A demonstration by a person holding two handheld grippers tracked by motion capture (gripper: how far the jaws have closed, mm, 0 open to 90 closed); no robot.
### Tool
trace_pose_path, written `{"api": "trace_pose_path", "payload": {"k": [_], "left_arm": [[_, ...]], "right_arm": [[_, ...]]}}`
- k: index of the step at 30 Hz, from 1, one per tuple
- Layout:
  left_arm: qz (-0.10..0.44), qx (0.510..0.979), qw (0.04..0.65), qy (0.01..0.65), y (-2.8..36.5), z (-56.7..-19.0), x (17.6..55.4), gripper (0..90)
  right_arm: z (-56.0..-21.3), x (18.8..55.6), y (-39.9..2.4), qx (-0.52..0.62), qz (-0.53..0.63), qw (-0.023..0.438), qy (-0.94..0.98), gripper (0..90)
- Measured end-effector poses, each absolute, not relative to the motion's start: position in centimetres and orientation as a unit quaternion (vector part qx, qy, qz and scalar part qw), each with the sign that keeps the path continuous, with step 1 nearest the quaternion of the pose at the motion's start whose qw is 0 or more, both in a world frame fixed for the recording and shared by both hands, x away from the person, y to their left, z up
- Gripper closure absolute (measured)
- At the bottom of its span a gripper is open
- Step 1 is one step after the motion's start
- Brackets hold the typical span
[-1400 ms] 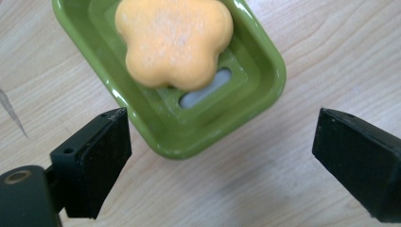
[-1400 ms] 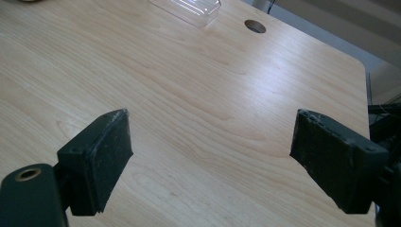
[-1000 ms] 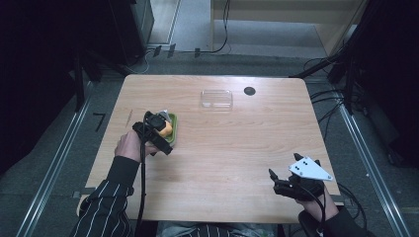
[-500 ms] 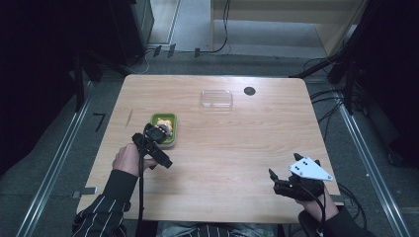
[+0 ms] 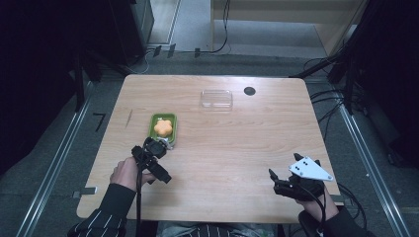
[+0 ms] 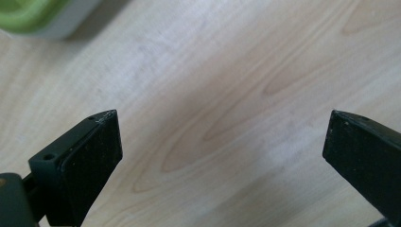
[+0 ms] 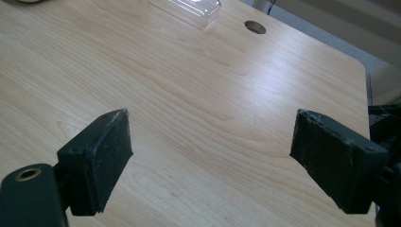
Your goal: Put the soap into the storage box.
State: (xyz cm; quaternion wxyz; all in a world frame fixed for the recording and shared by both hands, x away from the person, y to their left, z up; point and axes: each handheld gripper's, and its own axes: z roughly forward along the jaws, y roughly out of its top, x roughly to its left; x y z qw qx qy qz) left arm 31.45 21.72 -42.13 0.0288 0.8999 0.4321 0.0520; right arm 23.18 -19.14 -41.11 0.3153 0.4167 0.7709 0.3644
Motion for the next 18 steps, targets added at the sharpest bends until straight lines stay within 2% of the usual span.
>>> {"api": "trace_pose_path", "payload": {"k": [13, 18], "left_arm": [[0.041, 0.901, 0.028, 0.431, 22.7, -43.2, 28.8, 0.0], [0.022, 0.902, 0.019, 0.430, 23.0, -44.0, 28.4, 0.0]], "right_arm": [[-41.1, 23.1, -19.1, 0.416, 0.365, 0.316, 0.771, 13.7], [-41.1, 23.1, -19.1, 0.417, 0.365, 0.317, 0.770, 13.7]]}}
